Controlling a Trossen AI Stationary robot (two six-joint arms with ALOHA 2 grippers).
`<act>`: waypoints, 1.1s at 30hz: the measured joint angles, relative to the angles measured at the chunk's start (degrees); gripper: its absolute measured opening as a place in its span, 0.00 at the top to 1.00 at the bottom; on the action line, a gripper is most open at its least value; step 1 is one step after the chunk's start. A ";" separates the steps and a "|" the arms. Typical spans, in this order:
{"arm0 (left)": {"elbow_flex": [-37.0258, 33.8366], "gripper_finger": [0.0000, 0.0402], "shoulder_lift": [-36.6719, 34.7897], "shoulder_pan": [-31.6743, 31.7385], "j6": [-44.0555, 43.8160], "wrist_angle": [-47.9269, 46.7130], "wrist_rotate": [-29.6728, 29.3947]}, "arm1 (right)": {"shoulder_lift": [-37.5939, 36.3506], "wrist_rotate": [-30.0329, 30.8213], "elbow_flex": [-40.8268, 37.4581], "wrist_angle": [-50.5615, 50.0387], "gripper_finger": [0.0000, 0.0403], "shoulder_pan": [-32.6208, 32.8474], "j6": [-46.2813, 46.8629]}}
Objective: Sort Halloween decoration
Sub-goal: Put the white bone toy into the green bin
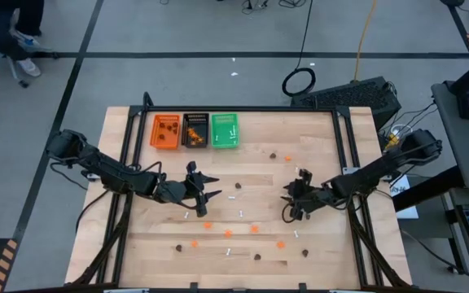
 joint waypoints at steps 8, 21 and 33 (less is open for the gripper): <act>0.00 0.54 0.00 0.02 0.37 0.05 0.53 | 3.37 0.03 0.00 -0.93 0.59 2.84 5.20; 0.00 0.54 0.00 0.02 0.32 0.31 0.65 | 12.09 2.37 0.26 2.61 0.69 3.05 10.38; 0.00 0.54 0.00 0.02 0.32 0.14 0.70 | 12.50 1.89 0.11 1.63 0.98 3.16 10.94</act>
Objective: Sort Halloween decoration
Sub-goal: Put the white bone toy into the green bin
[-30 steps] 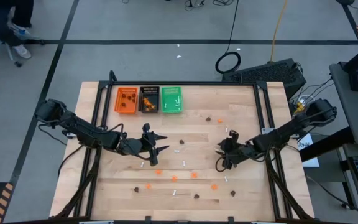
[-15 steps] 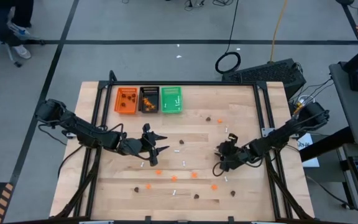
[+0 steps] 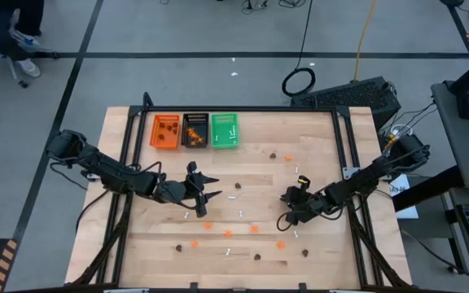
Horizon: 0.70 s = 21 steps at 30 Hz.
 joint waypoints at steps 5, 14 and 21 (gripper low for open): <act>0.00 0.54 0.00 0.00 0.00 0.16 0.02 | -0.22 -0.01 -0.17 6.20 0.99 -0.02 -4.00; 0.00 0.54 0.00 0.00 1.49 1.10 0.04 | -0.04 -0.74 -0.24 27.37 1.00 -0.73 -14.67; 0.00 0.54 0.06 -1.30 8.32 6.75 0.10 | 0.24 -0.63 -0.22 46.27 1.00 -2.84 -20.63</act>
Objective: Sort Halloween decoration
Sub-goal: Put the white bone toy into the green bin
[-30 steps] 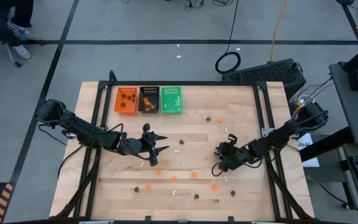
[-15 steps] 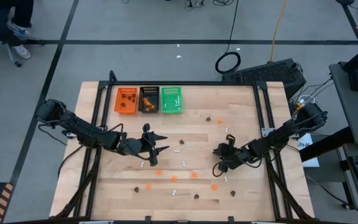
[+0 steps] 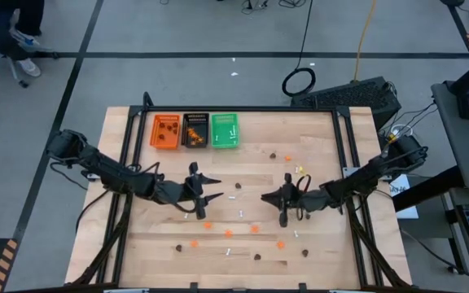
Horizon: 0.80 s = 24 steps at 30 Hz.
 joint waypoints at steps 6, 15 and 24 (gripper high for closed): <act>0.02 0.51 2.83 -2.84 14.94 12.12 0.10 | -0.04 -1.23 0.00 11.58 1.00 -2.02 -3.46; 4.88 0.38 10.74 -3.99 41.62 26.63 0.21 | -0.07 -7.57 0.10 24.49 1.00 -3.58 -6.63; 15.45 0.33 20.91 -2.37 65.03 33.08 1.43 | -0.09 -9.09 0.20 30.18 1.00 -4.05 -9.81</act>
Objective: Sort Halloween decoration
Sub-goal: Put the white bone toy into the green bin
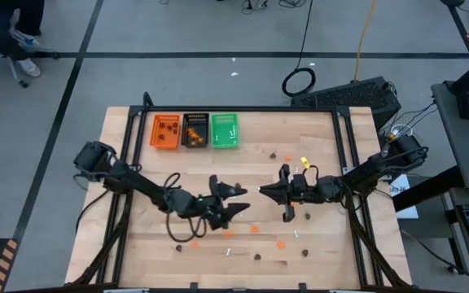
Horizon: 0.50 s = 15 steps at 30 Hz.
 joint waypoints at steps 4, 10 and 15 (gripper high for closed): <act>4.03 0.32 2.83 1.86 4.07 -3.65 1.00 | 0.00 -4.70 0.98 0.35 1.00 -0.72 0.74; 6.94 0.32 4.83 3.22 5.21 -7.57 3.95 | 0.00 -7.63 1.88 -0.82 1.00 -0.74 2.24; 6.93 0.34 4.83 3.17 7.82 -7.62 4.29 | -0.01 -8.95 1.88 -5.57 1.00 -0.76 6.46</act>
